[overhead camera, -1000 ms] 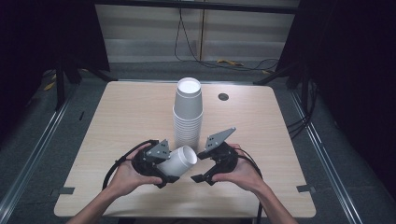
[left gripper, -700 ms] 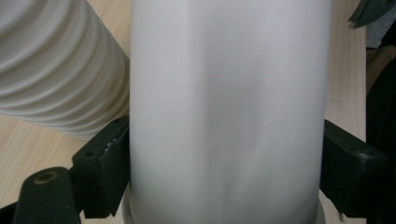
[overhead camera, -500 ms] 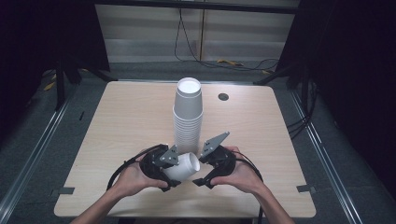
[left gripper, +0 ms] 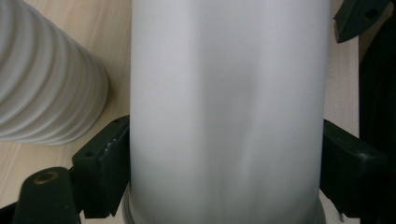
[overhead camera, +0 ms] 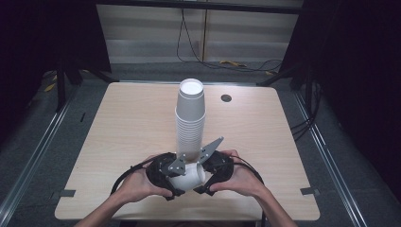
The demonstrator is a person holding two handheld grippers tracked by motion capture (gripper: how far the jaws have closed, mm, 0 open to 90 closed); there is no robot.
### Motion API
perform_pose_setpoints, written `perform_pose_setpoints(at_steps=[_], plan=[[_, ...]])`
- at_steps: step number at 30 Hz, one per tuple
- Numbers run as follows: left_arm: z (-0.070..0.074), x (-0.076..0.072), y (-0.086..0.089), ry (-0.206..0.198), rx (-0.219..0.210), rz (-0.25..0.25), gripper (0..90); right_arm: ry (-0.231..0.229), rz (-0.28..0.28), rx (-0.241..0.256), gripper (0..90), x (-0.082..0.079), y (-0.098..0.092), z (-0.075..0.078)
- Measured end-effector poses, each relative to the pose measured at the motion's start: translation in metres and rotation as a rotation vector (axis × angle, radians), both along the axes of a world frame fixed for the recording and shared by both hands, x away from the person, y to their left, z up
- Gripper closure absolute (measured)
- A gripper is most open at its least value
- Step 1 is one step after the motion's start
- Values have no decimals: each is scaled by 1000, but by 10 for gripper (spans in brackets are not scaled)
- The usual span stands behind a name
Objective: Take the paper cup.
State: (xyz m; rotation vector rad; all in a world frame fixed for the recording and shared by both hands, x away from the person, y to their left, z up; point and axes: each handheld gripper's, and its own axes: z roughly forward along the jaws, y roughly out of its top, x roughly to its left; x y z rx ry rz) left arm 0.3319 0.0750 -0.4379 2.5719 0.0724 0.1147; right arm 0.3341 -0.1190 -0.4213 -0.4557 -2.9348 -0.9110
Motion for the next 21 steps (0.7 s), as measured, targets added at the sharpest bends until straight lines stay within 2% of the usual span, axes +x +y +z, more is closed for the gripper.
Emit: perform_pose_setpoints(at_steps=[2, 4, 5, 7, 11, 12, 13, 15, 20, 21], plan=[[-2, -4, -3, 12, -18, 11, 153, 4, 13, -11, 160, -1, 2, -1], [0, -4, -3, -4, 18, -24, 153, 1, 28, -16, 161, -2, 5, -2], [-1, -5, -5, 1, 4, -17, 153, 13, 23, -15, 154, -3, 6, -3], [-2, -8, -6, 4, 6, -20, 153, 27, 47, -12, 153, -2, 8, -4], [-3, -10, -8, 1, 4, -28, 153, 55, 54, -4, 148, -2, 10, -6], [-3, -9, -8, 2, 14, -42, 153, 63, 47, -11, 148, -2, 11, -6], [-4, -11, -9, 13, -4, -32, 152, 70, 50, -8, 148, -2, 11, -7], [-3, -10, -9, 2, 19, -56, 152, 78, 48, -2, 148, -1, 11, -8], [-4, -11, -10, 10, 16, -50, 152, 95, 52, 7, 153, -1, 13, -9], [-3, -10, -9, -2, 39, -75, 152, 96, 55, 6, 154, -1, 13, -10]])
